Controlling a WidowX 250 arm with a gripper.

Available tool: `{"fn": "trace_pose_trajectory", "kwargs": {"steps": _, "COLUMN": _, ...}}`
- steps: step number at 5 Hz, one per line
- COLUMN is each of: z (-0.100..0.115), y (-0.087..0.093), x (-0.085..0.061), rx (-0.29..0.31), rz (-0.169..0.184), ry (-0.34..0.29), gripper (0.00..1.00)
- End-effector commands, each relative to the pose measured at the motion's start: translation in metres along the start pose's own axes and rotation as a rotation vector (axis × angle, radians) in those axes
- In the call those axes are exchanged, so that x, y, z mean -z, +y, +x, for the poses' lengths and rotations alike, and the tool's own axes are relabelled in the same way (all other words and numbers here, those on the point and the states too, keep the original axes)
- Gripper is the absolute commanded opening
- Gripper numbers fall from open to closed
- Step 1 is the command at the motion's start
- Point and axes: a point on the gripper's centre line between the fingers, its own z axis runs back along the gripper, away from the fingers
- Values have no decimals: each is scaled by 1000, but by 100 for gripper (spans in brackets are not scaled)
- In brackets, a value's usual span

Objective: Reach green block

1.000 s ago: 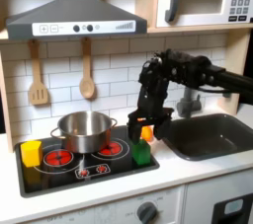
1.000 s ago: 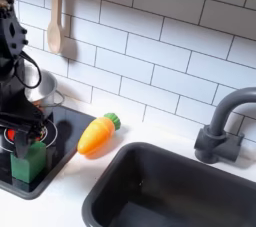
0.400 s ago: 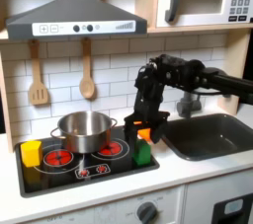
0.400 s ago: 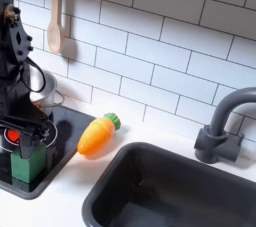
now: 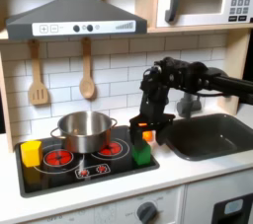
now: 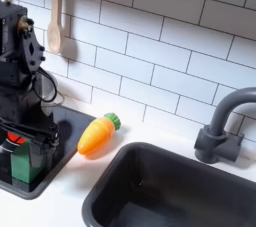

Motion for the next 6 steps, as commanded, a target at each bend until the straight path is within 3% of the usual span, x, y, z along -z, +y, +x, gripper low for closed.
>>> {"fn": "trace_pose_trajectory", "kwargs": {"steps": 1, "z": 6, "y": -7, "x": 7, "rx": -2, "rz": -1, "ry": 8, "gripper": 100}}
{"fn": "trace_pose_trajectory", "kwargs": {"steps": 3, "z": 10, "y": -5, "x": 20, "rx": -28, "rz": -5, "ry": 42, "gripper": 100}}
{"fn": "trace_pose_trajectory", "kwargs": {"steps": 4, "z": 11, "y": -8, "x": 28, "rx": -39, "rz": -24, "ry": 68, "gripper": 100}}
{"fn": "trace_pose_trajectory", "kwargs": {"steps": 6, "z": 11, "y": 0, "x": 37, "rx": -22, "rz": -11, "ry": 92, "gripper": 100}}
